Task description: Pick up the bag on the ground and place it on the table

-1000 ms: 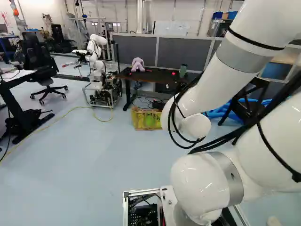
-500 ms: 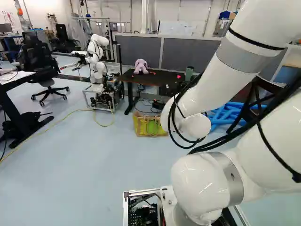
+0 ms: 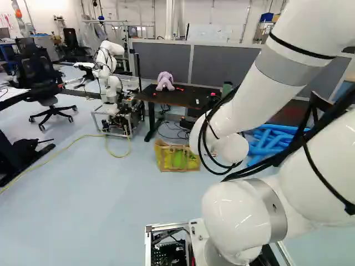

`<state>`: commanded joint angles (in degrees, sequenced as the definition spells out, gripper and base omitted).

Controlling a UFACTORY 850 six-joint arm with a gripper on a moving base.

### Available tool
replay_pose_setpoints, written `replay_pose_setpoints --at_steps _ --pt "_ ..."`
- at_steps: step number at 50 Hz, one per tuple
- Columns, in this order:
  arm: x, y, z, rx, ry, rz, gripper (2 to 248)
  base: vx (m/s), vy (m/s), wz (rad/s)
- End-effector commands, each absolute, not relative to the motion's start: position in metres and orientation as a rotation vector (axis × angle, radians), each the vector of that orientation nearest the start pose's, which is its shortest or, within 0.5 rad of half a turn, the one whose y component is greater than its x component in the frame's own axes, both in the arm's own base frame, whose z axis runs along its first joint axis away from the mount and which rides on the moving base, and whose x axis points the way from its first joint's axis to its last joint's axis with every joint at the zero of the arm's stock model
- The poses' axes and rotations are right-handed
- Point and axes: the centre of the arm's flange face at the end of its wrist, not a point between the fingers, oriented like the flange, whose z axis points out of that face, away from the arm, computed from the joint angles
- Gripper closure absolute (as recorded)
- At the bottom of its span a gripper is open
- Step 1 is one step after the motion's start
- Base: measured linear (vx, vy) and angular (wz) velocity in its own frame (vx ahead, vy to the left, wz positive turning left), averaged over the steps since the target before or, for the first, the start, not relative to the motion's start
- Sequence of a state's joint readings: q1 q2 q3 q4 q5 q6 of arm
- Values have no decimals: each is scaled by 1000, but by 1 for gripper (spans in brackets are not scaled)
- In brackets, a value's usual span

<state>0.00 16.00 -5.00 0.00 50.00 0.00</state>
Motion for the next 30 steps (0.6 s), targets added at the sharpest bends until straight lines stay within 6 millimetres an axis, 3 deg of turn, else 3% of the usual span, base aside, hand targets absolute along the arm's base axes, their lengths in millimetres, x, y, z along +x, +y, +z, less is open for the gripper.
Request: replay_pose_setpoints --at_steps 30 --pt "270 0 366 -2558 0 -1824 3 276 -19 -7"
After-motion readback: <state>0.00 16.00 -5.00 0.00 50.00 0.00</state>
